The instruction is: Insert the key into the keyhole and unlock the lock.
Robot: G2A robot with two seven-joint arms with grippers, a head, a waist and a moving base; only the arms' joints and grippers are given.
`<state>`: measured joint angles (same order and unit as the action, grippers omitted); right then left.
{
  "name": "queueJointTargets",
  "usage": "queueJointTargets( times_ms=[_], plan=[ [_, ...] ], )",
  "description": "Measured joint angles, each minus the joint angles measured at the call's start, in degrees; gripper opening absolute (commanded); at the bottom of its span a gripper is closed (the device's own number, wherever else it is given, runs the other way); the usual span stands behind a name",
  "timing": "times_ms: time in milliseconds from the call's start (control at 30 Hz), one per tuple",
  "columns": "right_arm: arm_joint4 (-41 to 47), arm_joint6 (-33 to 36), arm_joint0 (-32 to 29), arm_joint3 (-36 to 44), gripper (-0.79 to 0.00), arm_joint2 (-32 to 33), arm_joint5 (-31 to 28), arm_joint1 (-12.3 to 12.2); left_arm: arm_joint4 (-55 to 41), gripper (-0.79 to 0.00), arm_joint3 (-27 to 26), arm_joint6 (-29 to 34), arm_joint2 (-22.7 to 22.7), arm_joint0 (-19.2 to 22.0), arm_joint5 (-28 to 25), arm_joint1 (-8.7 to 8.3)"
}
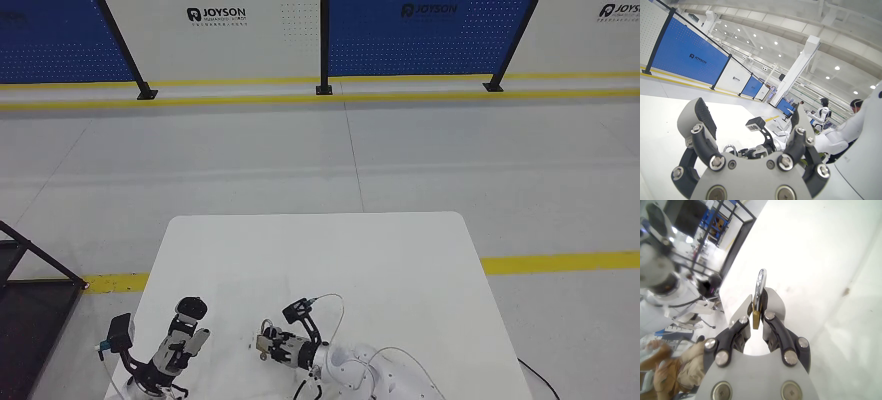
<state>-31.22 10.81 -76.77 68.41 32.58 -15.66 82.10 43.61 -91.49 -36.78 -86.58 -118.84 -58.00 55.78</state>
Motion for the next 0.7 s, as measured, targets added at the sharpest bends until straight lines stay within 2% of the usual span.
queueJointTargets(
  times_ms=[33,100,133,167,200,233,267,500,700],
  plan=[
    [-0.1,-0.2,0.6,-1.0,-0.785,-0.7,0.4,0.5,0.0,0.0,0.0,0.0,0.0,0.0,0.0,0.0],
    [-0.2,-0.8,1.4,-2.3,-0.517,-1.5,0.9,1.1,0.0,0.0,0.0,0.0,0.0,0.0,0.0,0.0],
    [-0.3,-1.1,1.7,-3.0,-0.44,-1.9,1.0,1.5,0.0,0.0,0.0,0.0,0.0,0.0,0.0,0.0],
    [-0.4,-1.4,2.0,-3.4,-0.413,-2.2,1.1,1.7,0.0,0.0,0.0,0.0,0.0,0.0,0.0,0.0],
    [-0.5,-1.6,2.2,-3.7,-0.256,-2.4,1.2,1.9,0.0,0.0,0.0,0.0,0.0,0.0,0.0,0.0],
    [-0.8,-1.9,2.4,-3.9,-0.062,-2.5,1.4,2.1,0.0,0.0,0.0,0.0,0.0,0.0,0.0,0.0],
    [-1.1,-2.0,2.5,-4.0,0.0,-2.6,1.7,2.2,0.0,0.0,0.0,0.0,0.0,0.0,0.0,0.0],
    [-3.7,-1.7,2.3,-2.2,0.0,-2.3,4.2,2.2,0.0,0.0,0.0,0.0,0.0,0.0,0.0,0.0],
    [-7.9,-1.5,0.5,3.2,0.0,0.1,6.3,0.6,0.0,0.0,0.0,0.0,0.0,0.0,0.0,0.0]
  ],
)
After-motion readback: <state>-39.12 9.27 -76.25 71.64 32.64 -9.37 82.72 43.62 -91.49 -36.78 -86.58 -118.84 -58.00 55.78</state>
